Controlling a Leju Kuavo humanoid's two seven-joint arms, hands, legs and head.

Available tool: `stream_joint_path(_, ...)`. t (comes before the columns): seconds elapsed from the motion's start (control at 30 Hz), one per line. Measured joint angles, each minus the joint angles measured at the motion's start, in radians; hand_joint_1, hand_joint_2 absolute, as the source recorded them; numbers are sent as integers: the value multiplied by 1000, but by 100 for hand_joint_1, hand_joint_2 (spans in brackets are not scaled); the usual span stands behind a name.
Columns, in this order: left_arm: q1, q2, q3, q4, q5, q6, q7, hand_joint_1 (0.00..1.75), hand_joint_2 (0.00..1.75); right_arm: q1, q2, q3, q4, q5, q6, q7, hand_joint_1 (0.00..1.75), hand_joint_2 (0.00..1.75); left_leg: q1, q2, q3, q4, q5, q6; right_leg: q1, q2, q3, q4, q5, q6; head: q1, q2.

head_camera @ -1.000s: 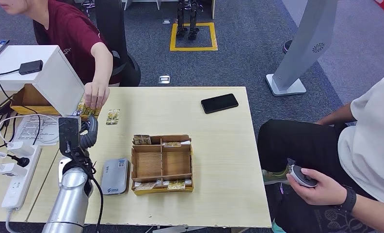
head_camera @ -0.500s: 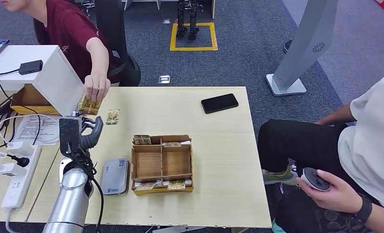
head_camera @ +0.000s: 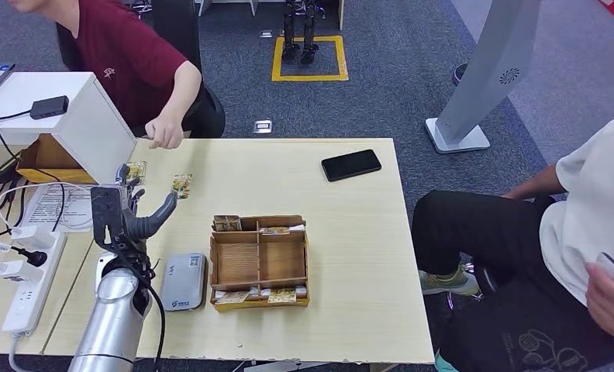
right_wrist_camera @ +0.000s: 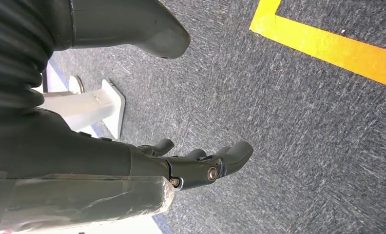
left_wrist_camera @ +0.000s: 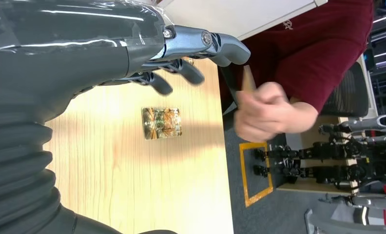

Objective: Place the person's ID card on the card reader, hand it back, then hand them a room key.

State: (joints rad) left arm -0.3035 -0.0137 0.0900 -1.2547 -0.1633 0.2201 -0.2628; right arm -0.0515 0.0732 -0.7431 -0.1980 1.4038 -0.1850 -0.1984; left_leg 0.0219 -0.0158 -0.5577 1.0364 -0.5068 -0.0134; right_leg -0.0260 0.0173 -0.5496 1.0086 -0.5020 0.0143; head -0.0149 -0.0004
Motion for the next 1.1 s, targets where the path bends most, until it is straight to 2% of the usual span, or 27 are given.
stream_joint_path(0.1, 1, 5, 0, 0, 4, -10, 2, 0, 175, 0, 0, 0, 0, -1, 0, 0, 0, 175, 0, 0, 0, 0, 0, 0, 0, 0, 0, 0, 0, 0, 0, 0)
stream_joint_path(0.23, 47, 42, -15, -54, -36, -73, -9, 0, 175, 4, 0, -3, 0, -16, 0, -1, 0, 175, 0, 2, 0, 0, 0, 0, 0, 2, -1, 0, 0, 0, 0, 0)
stream_joint_path(0.4, 209, 85, -78, -279, -104, -159, -74, 0, 175, 16, 0, -20, 0, -40, 1, 14, 0, 175, 0, 4, 0, 0, -2, 1, 0, 4, -1, 0, -1, 0, 0, 0)
stream_joint_path(0.57, 382, 120, -127, -520, 65, -282, -123, 0, 175, 24, 0, -48, 0, -64, -9, 6, 0, 175, 0, 5, -1, 0, -4, 0, 0, 5, -2, 0, -2, 0, 0, 0)
stream_joint_path(0.63, 459, 134, -135, -597, 50, -303, -162, 0, 175, 26, 2, -62, 0, -73, -14, 0, 0, 175, 0, 6, 0, 0, -4, 0, 0, 5, -2, 0, -2, 0, 0, 0)
stream_joint_path(0.77, 602, 151, -170, -699, 0, -307, -223, 0, 175, 27, 4, -83, 0, -75, -21, 3, 0, 175, 0, 5, -1, -1, -4, 0, 0, 5, -2, -1, -2, 0, 0, 0)
stream_joint_path(0.87, 678, 162, -192, -742, -11, -298, -252, 0, 175, 29, 6, -93, 0, -75, -28, 20, 0, 175, 0, 5, -1, -1, -4, 0, 0, 4, -2, -1, -2, 0, -1, 0)
stream_joint_path(1.03, 734, 165, -216, -777, -69, -267, -261, 0, 175, 30, 7, -106, 0, -75, -29, 28, 0, 175, 0, 5, 0, -1, -4, 0, 0, 4, -1, -1, -2, 0, -1, 0)
stream_joint_path(1.1, 739, 165, -227, -781, -196, -187, -247, 0, 175, 30, 8, -109, 0, -74, -29, 32, 0, 175, 0, 4, 0, -1, -4, 0, 0, 4, -1, -1, -2, 0, -1, 0)
